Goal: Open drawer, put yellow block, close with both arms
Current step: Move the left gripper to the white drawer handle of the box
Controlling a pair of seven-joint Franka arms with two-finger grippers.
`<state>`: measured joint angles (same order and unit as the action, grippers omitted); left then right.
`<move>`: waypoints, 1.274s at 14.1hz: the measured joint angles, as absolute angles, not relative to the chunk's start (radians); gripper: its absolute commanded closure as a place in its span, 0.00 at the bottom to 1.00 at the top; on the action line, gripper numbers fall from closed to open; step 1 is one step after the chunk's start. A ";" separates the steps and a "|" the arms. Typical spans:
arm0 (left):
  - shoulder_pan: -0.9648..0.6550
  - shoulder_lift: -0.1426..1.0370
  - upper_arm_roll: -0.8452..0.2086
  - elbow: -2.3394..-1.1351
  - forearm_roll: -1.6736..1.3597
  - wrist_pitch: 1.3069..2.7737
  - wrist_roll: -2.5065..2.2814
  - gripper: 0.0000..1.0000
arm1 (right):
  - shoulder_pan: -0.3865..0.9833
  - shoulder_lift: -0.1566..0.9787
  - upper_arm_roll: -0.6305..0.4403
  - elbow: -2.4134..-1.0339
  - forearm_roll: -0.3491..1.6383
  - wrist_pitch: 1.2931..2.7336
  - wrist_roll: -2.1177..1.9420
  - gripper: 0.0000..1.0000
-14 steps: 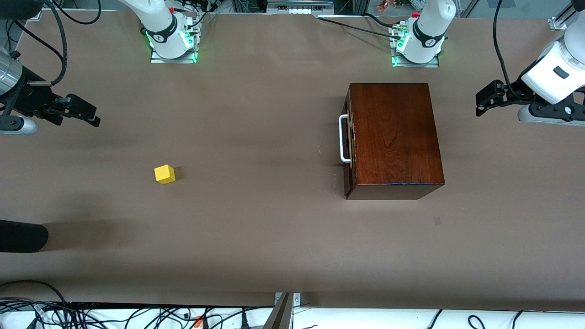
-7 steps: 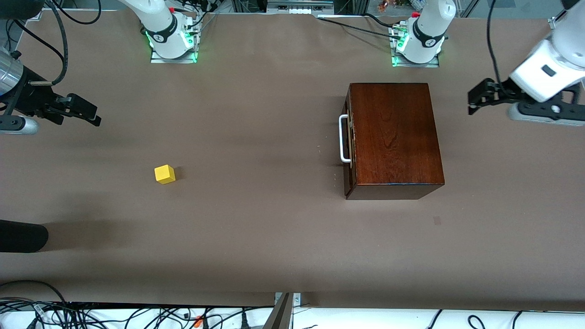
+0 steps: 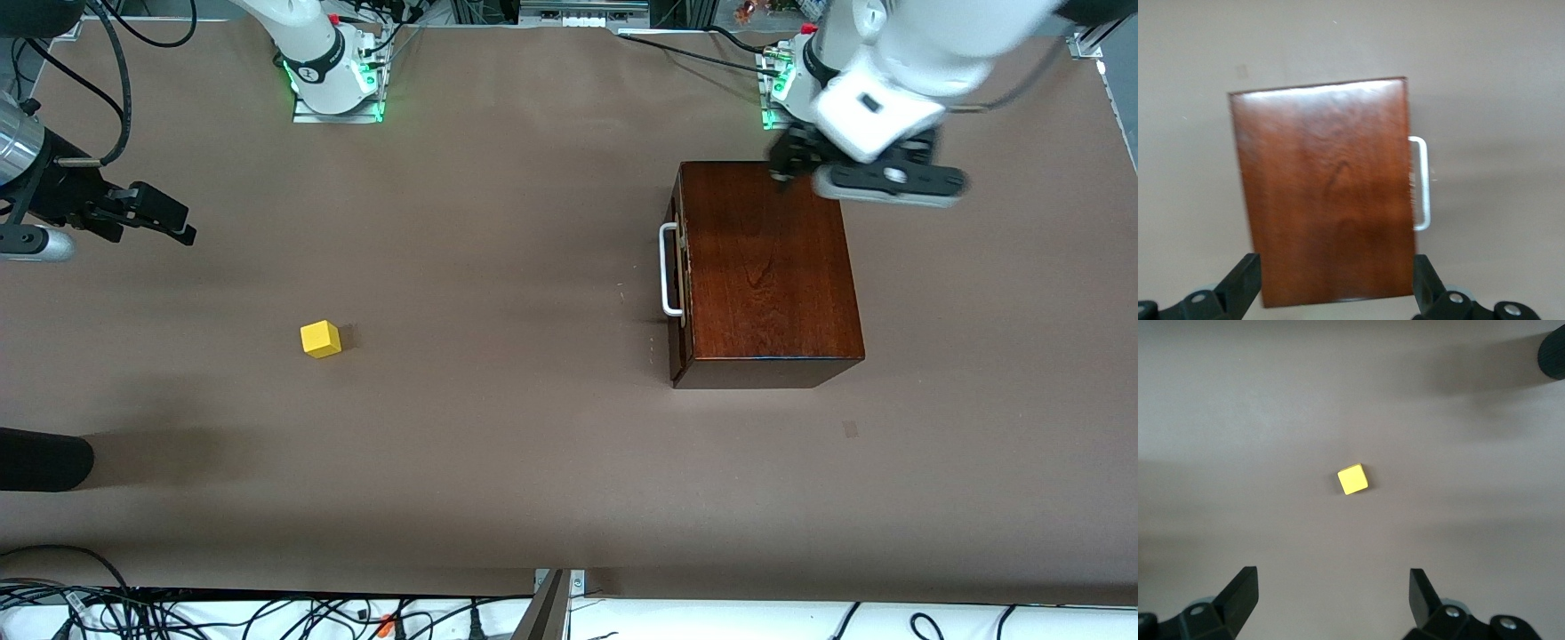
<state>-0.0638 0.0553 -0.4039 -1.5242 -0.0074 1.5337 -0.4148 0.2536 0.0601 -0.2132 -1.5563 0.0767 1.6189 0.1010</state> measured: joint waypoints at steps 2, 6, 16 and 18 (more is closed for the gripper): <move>-0.071 0.066 -0.480 -1.524 -0.006 1.540 -0.510 0.00 | 0.254 0.060 -0.214 -1.556 0.077 1.619 0.101 0.00; -0.193 0.132 -0.537 -1.515 0.074 1.557 -0.704 0.00 | 0.254 0.060 -0.214 -1.556 0.077 1.619 0.101 0.00; -0.397 0.472 -0.531 -1.463 0.369 1.697 -0.960 0.00 | 0.254 0.060 -0.214 -1.556 0.077 1.618 0.100 0.00; -0.398 0.522 -0.531 -1.466 0.415 1.721 -0.963 0.00 | 0.254 0.060 -0.214 -1.556 0.077 1.618 0.093 0.00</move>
<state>-0.3980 0.5216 -0.5309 -1.4662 0.4154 1.7214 -0.9627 0.2538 0.0601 -0.2138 -1.5560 0.0766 1.6178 0.0934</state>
